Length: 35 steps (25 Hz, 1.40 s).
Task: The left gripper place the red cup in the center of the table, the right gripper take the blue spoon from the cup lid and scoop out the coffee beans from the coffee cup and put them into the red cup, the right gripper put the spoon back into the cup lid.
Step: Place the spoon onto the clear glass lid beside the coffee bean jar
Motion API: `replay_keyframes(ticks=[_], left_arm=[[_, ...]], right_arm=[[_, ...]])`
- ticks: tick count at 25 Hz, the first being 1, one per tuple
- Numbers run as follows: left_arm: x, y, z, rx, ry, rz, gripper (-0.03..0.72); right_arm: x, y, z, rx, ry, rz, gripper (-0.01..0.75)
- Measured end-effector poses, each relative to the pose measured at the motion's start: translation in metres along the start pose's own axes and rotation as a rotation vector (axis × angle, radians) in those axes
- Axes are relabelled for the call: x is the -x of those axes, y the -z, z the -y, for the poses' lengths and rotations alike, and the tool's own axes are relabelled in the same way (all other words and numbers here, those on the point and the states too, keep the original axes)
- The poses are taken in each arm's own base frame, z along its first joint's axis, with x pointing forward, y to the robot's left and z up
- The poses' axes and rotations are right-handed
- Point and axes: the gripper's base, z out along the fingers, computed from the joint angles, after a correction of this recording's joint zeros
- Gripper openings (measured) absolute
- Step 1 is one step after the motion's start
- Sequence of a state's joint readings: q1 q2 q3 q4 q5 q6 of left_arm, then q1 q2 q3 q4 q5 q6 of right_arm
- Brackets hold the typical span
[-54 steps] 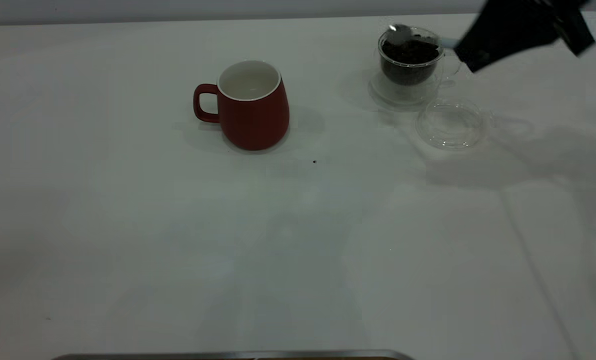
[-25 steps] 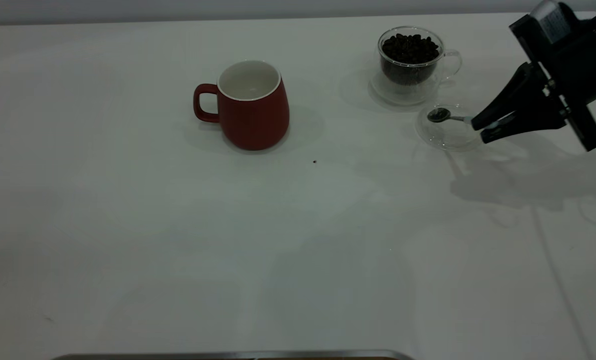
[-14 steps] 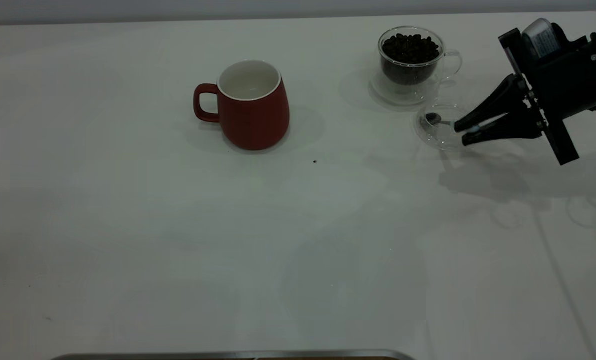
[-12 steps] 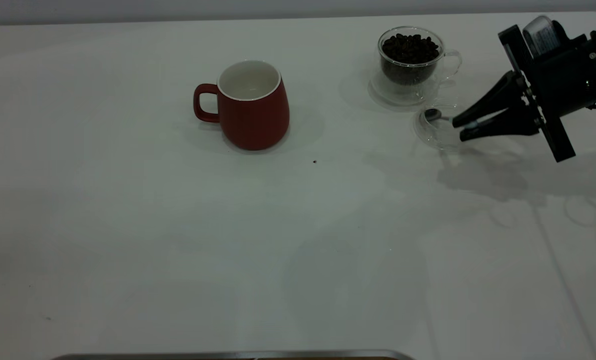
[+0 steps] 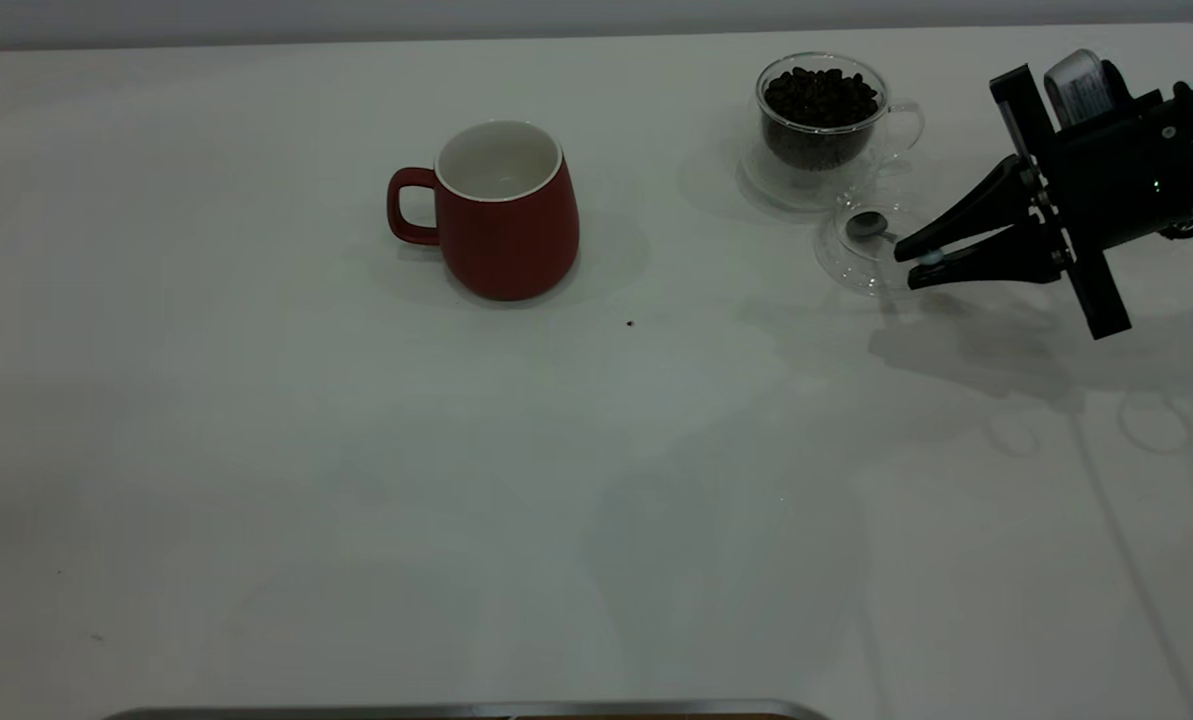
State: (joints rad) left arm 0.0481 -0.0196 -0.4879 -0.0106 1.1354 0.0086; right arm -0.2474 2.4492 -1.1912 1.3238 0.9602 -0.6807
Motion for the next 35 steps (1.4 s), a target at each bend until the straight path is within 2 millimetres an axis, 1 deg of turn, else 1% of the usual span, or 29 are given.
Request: replay_keyframes(ticks=[7, 32, 35], left_arm=[[0.0, 0.0, 0.0, 0.0, 0.001, 0.0, 0.467], [0.0, 0.0, 0.0, 0.0, 0.002, 0.0, 0.467], [0.0, 0.0, 0.0, 0.0, 0.002, 0.0, 0.467]], right_arm=[[0.0015, -0.0026, 0.0015, 0.022, -0.01, 0.01, 0.117], [0.0015, -0.0026, 0.001, 0.028, -0.012, 0.011, 0.117], [0.0013, -0.0047, 0.0042, 0.026, -0.02, 0.004, 0.119]])
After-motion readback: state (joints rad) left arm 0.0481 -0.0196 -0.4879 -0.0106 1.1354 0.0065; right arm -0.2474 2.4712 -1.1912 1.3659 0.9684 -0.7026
